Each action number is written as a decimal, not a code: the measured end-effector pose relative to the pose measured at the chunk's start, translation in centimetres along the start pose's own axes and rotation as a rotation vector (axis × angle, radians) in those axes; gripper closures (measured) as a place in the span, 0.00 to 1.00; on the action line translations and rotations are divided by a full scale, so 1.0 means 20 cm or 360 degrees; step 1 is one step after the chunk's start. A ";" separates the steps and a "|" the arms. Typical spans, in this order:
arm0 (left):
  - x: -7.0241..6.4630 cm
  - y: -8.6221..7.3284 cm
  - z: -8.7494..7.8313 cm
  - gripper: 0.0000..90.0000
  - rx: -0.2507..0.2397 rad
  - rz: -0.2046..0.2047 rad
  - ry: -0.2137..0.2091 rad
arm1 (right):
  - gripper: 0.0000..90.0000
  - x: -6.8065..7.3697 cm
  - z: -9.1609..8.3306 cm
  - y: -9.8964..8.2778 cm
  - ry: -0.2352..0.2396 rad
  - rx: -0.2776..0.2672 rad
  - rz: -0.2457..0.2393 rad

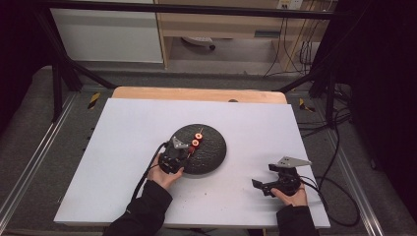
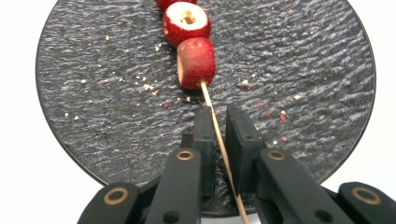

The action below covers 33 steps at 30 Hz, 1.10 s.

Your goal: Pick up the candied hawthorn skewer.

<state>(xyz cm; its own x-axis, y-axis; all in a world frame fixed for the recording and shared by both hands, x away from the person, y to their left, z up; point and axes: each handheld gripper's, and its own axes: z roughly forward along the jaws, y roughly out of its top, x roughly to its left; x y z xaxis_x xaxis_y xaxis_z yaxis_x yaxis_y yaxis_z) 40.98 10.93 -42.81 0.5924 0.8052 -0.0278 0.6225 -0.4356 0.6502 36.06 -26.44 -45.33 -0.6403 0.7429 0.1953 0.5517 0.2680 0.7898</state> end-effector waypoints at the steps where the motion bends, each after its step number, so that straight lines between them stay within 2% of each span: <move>1: 0.00 0.00 0.00 0.93 -0.0003 -0.0003 0.0007 | 0.01 0.00 0.00 0.00 0.0001 0.0003 0.0007; 7: 0.01 -0.02 0.00 0.97 -0.0032 -0.0043 0.0002 | 0.01 0.00 0.00 0.00 0.0001 0.0000 -0.0005; 13: 0.02 -0.03 -0.01 0.98 -0.0073 -0.0051 -0.0013 | 0.01 0.00 0.00 0.00 0.0002 0.0000 -0.0005; 23: 0.04 -0.05 -0.05 0.98 -0.0185 -0.0072 -0.0058 | 0.01 0.00 0.00 0.00 0.0002 0.0006 0.0004; 33: 0.07 -0.10 -0.14 0.98 -0.0311 -0.0085 -0.0116 | 0.01 0.00 0.00 0.00 0.0001 0.0002 0.0008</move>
<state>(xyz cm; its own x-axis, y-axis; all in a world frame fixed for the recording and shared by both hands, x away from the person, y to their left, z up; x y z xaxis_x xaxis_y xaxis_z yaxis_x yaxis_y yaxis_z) 39.13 14.04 -41.97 0.6010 0.7906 -0.1167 0.5472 -0.3007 0.7811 36.01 -26.45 -45.29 -0.6379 0.7438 0.1993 0.5554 0.2651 0.7882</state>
